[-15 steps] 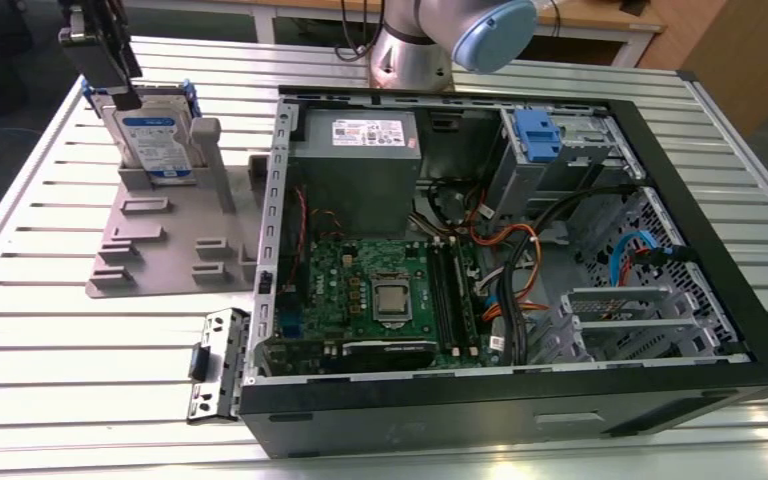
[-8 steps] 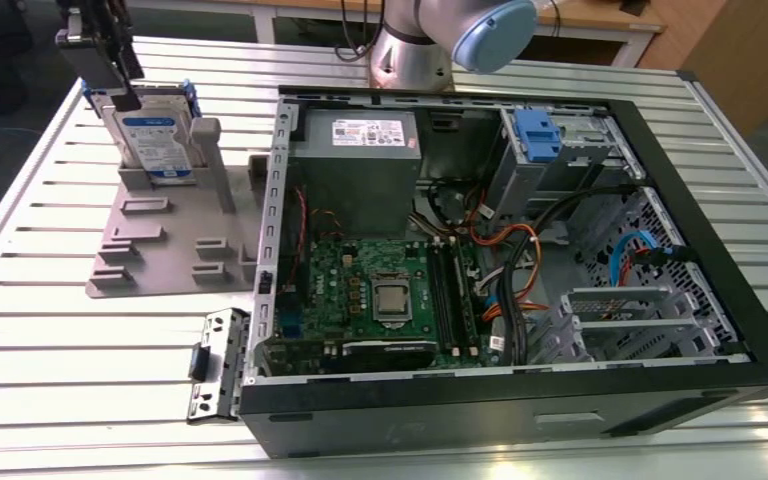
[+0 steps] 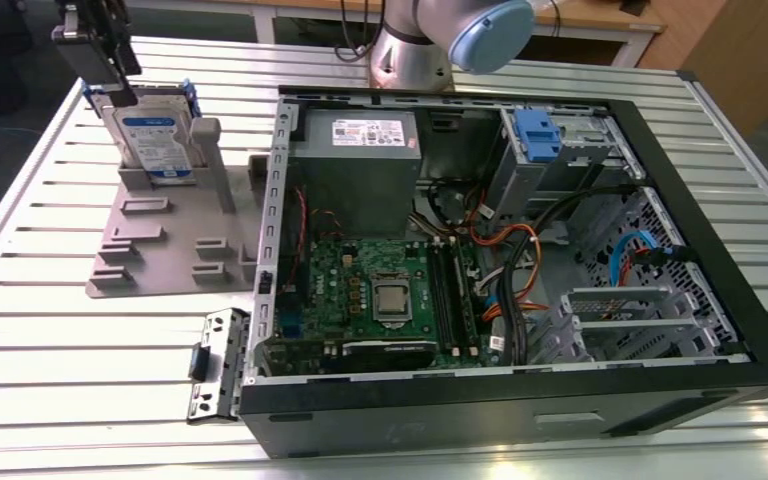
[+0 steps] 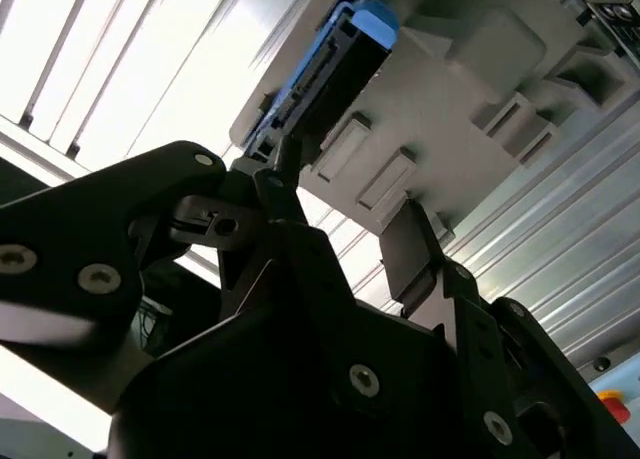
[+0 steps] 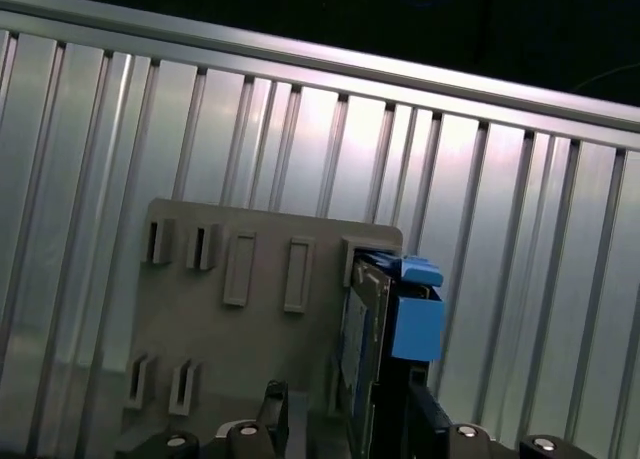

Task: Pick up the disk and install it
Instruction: 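Pick up the disk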

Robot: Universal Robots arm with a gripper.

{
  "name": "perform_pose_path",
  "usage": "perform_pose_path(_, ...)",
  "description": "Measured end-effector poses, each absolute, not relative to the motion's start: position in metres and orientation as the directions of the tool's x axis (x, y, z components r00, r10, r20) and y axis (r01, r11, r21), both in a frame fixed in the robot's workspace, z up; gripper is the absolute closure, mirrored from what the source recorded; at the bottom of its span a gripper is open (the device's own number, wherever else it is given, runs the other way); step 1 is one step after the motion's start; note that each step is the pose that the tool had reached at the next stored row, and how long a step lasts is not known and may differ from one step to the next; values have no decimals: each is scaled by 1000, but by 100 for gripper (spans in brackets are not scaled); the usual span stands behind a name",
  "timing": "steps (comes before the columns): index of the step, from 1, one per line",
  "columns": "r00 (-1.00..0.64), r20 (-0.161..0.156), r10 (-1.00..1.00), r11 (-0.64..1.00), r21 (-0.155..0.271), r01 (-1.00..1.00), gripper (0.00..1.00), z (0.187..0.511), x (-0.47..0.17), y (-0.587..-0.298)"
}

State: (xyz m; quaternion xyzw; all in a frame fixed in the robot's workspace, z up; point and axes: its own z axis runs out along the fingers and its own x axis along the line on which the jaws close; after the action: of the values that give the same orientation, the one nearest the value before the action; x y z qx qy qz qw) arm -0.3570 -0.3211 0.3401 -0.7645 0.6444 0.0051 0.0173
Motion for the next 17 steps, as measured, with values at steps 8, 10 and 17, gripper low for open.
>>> perform_pose_path(8, 145, -30, -989, -145, -20, -989, 41, 331, -359, -308)
perform_pose_path(10, 145, -30, -989, -144, -20, -989, 41, 329, -359, -302)
perform_pose_path(17, 145, -30, -989, -144, -20, -989, 41, 323, -362, -294)
